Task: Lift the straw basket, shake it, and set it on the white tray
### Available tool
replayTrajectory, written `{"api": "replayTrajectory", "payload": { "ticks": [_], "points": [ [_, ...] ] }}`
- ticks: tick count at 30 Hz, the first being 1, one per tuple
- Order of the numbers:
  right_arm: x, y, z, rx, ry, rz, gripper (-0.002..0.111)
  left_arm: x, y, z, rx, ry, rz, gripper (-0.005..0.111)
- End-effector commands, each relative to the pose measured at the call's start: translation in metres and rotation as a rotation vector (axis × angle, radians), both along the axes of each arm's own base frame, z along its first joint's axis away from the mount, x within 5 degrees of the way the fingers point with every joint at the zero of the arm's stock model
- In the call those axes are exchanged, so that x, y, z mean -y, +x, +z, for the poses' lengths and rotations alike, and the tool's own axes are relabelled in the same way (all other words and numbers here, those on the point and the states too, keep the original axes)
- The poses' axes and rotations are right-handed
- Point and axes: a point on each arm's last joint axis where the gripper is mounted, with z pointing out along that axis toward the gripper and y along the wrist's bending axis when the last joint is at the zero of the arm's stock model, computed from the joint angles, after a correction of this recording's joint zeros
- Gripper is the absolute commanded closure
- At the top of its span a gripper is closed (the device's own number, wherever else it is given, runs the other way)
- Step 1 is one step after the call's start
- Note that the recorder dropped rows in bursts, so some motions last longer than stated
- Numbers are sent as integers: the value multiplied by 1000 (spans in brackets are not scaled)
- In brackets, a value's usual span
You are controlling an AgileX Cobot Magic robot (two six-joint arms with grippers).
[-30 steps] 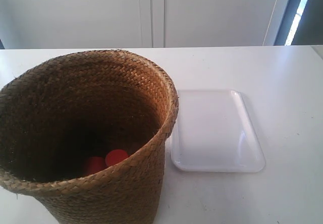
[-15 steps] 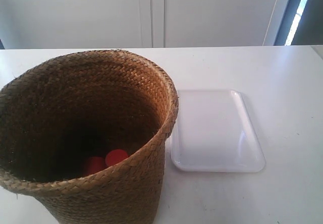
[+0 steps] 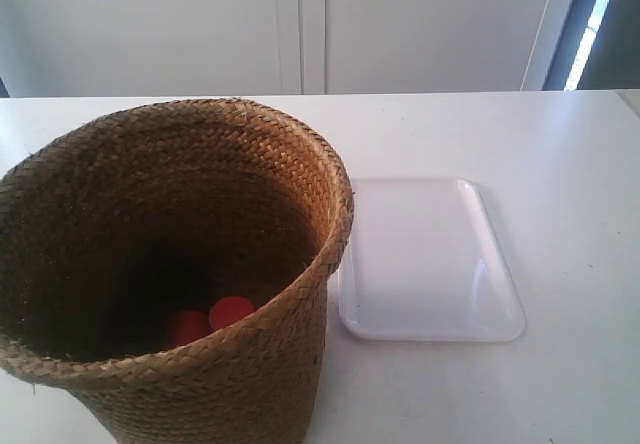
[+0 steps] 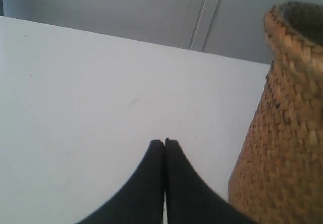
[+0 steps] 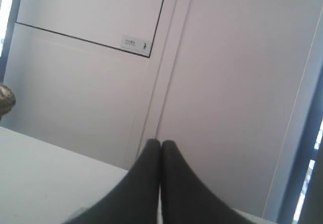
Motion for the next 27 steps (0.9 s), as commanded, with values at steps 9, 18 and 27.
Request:
{"api": "replayTrajectory", "payload": {
  "ticks": [9, 18, 27],
  "points": [
    [-3, -32, 43, 507, 420, 331, 108, -5, 0, 25, 287, -146, 55, 107],
    [38, -53, 54, 848, 967, 351, 108, -5, 0, 22, 261, -169, 51, 107],
    [60, -59, 47, 981, 1253, 309, 108, -5, 0, 23, 270, -166, 53, 107]
  ]
}}
